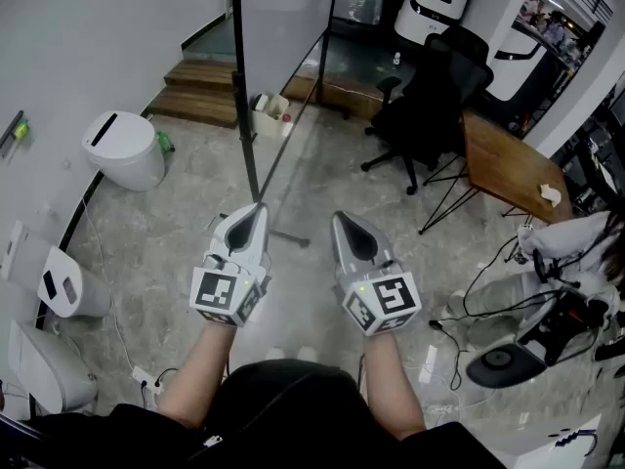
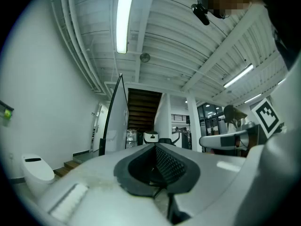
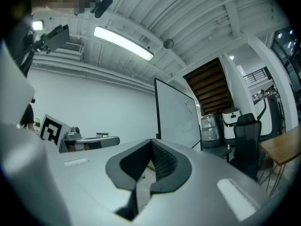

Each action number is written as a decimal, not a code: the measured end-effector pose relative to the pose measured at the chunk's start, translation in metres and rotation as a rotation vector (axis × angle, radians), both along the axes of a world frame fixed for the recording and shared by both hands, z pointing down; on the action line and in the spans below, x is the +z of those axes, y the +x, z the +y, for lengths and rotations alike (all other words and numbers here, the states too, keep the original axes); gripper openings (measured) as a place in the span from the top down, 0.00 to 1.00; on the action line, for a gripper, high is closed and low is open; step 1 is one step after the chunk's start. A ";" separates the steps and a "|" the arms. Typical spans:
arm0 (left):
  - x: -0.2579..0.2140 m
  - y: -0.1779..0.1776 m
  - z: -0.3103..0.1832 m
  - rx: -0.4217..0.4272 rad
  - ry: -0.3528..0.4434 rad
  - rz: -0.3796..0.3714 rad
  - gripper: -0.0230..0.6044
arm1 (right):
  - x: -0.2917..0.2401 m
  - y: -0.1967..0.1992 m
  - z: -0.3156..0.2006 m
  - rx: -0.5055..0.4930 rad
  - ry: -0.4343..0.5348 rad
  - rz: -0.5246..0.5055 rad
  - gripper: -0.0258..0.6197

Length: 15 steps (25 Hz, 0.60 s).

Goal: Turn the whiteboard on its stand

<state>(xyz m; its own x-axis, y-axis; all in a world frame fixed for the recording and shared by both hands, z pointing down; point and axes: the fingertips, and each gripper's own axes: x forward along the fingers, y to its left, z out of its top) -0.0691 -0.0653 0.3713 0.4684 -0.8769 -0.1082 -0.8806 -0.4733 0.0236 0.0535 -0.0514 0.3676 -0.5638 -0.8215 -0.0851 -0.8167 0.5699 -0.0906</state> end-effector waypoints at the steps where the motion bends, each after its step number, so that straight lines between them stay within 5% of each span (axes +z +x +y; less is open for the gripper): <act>1: -0.002 -0.003 -0.002 -0.001 0.002 0.006 0.96 | -0.002 -0.001 -0.001 -0.002 0.004 -0.001 0.95; 15: -0.004 -0.002 -0.005 0.009 0.020 0.007 0.96 | 0.002 0.002 -0.002 -0.013 -0.020 -0.021 0.95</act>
